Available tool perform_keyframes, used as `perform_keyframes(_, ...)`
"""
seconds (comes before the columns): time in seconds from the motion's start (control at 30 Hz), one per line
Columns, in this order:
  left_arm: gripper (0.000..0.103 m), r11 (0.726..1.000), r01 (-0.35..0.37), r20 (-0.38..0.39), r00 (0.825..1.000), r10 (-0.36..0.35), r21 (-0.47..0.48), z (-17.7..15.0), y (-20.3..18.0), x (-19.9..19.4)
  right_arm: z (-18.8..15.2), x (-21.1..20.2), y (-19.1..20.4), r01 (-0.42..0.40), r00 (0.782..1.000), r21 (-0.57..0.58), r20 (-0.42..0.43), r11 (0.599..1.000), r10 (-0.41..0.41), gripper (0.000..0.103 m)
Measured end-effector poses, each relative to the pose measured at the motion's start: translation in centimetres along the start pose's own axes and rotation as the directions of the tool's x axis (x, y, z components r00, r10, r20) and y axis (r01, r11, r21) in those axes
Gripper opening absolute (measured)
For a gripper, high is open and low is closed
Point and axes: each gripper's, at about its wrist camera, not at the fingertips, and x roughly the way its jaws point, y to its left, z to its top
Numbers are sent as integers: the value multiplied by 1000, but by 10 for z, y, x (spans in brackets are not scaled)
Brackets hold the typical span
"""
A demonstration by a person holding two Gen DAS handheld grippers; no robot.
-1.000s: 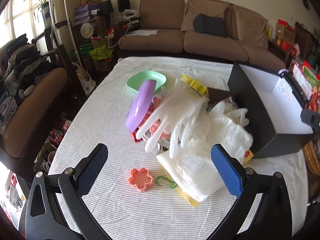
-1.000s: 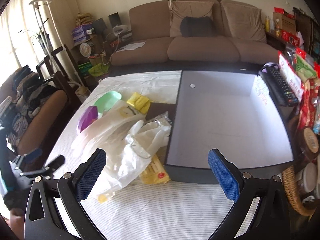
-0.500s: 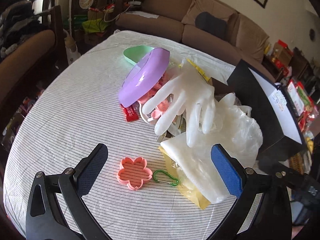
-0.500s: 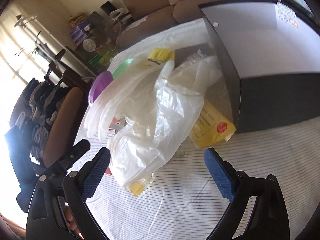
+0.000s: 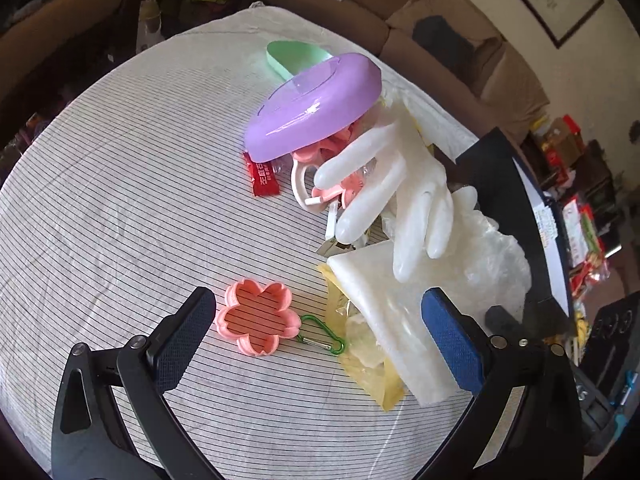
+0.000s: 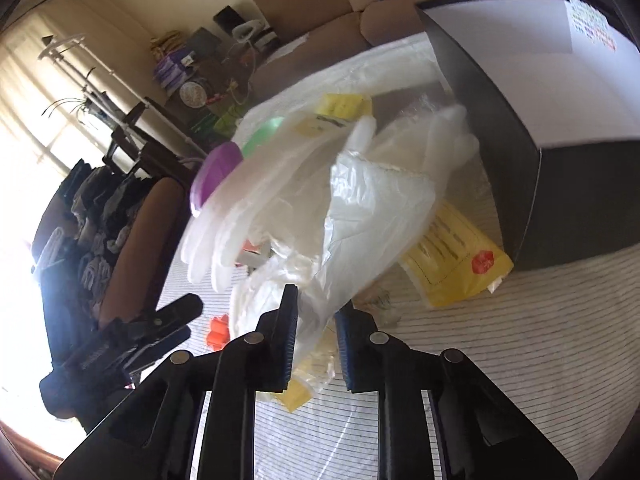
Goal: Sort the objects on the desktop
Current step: 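Close the right gripper on the white plastic bag and lift it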
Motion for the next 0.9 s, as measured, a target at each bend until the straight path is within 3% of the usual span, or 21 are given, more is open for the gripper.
perform_keyframes(0.1, 103, 1000, 0, 47, 999, -1, 11, 3, -3, -10, 14, -25, 19, -16, 998, -67, 59, 998, 20, 13)
perform_keyframes(0.23, 103, 993, 118, 54, 991, -119, 18, 5, -11, -15, 34, -57, 45, -4, 992, -157, 124, 988, 24, 12)
perform_keyframes(0.33, 103, 991, 121, 16, 992, -122, 52, 3, -21, -7, 39, -60, 52, 69, 995, -198, 79, 978, -54, 14)
perform_keyframes(0.37, 103, 993, 95, 3, 995, -96, 69, 1, -25, -3, 38, -56, 48, 93, 995, -183, 57, 979, -84, 30)
perform_keyframes(0.4, 103, 995, 64, -13, 998, -63, 82, -1, -27, 2, 35, -51, 40, 94, 995, -158, 30, 983, -90, 60)
perform_keyframes(0.47, 103, 996, 4, -53, 999, 1, 86, -6, -28, 15, 22, -39, 20, 93, 996, -94, -10, 991, -94, 84)
perform_keyframes(0.57, 103, 998, -49, -99, 994, 53, 47, -11, -21, 33, 3, -18, -7, 77, 996, 11, -53, 997, -76, 84)
perform_keyframes(0.7, 97, 1000, 25, -112, 993, -25, -3, -8, -15, 38, -19, 16, -30, 59, 994, 142, -100, 988, -45, 83)
perform_keyframes(0.73, 85, 999, 36, -115, 993, -37, -6, -6, -16, 38, -22, 24, -30, 68, 993, 131, -103, 989, -55, 80)
perform_keyframes(0.77, 72, 999, 49, -114, 992, -51, -14, -6, -17, 38, -25, 30, -27, 63, 994, 107, -97, 992, -53, 70)
perform_keyframes(0.8, 66, 998, 63, -110, 992, -65, -19, -6, -18, 37, -26, 34, -23, 52, 995, 84, -88, 995, -45, 58)
perform_keyframes(0.83, 53, 997, 73, -104, 992, -74, -11, -6, -21, 35, -26, 35, -19, 43, 996, 70, -75, 997, -38, 54)
perform_keyframes(0.87, 37, 996, 84, -96, 992, -82, 9, -6, -27, 33, -26, 35, -14, 32, 998, 58, -65, 998, -29, 42)
perform_keyframes(0.9, 30, 996, 86, -86, 993, -83, 33, -6, -33, 31, -25, 34, -9, 27, 998, 38, -57, 999, -25, 32)
